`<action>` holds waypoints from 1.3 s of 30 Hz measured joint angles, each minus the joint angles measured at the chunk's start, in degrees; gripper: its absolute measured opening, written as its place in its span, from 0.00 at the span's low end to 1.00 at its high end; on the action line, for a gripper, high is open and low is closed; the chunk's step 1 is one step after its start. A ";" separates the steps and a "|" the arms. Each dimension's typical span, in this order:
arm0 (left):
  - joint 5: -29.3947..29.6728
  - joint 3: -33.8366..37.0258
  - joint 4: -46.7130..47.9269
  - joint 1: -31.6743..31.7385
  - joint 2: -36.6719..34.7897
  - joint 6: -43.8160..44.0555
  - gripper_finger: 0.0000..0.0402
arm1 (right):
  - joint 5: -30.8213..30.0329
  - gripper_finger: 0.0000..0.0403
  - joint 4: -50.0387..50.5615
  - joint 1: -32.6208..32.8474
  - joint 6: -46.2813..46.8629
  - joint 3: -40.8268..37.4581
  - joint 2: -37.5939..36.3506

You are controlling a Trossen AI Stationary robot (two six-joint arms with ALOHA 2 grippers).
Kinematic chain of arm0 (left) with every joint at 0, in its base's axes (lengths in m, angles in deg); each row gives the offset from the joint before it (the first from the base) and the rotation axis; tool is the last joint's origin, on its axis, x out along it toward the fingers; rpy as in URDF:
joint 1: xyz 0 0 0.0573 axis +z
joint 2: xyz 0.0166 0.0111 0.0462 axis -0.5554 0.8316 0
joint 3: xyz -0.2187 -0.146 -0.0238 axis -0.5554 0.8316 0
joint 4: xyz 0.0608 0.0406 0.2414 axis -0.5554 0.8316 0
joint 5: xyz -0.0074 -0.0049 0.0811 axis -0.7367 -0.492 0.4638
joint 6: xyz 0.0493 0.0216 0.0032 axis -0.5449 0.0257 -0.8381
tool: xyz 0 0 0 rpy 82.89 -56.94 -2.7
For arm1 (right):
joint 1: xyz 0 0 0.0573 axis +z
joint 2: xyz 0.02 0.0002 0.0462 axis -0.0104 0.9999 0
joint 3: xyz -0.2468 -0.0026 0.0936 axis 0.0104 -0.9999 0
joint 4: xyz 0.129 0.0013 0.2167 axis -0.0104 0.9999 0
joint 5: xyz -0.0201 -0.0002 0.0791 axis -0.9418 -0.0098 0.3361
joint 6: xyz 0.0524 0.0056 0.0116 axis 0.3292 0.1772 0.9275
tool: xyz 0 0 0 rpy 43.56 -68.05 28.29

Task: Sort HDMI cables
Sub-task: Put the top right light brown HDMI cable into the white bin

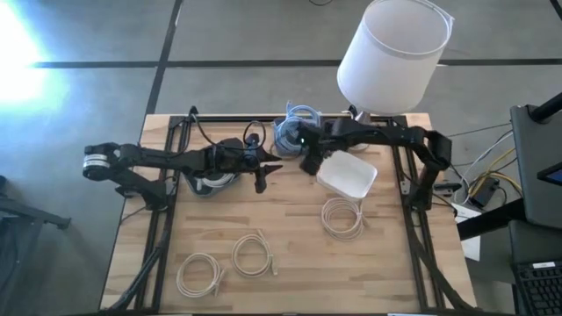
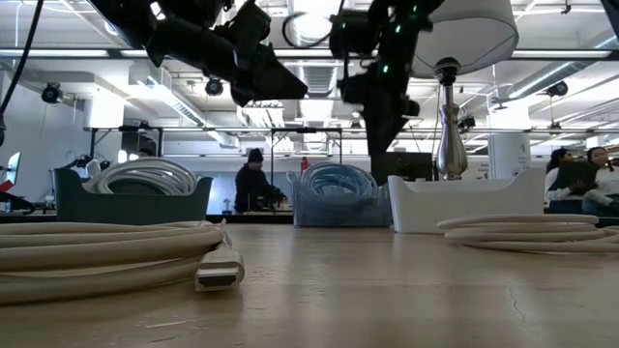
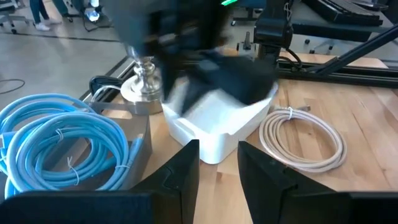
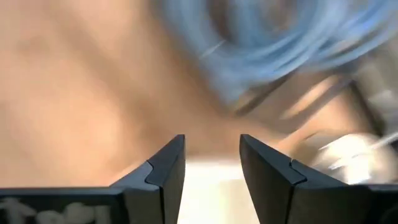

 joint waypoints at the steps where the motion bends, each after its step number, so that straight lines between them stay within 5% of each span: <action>1: 0.00 0.00 0.07 0.00 0.00 0.01 0.28 | 1.14 0.35 1.10 1.29 1.34 -0.07 -0.62; 17: -0.37 0.84 1.68 -1.30 0.02 1.65 0.28 | -4.42 0.28 3.27 26.65 34.10 -13.84 -16.06; 21: -0.37 0.94 1.58 -1.36 0.02 1.67 0.28 | 0.12 0.27 0.33 32.26 35.02 -20.21 -17.90; 29: -0.33 0.96 1.43 -1.36 0.02 1.73 0.28 | 8.76 0.26 -21.25 38.60 33.02 -31.19 -15.25; 39: -0.31 0.96 1.19 -1.36 0.02 6.06 0.28 | 8.77 0.24 -20.50 37.53 32.42 -31.45 -7.04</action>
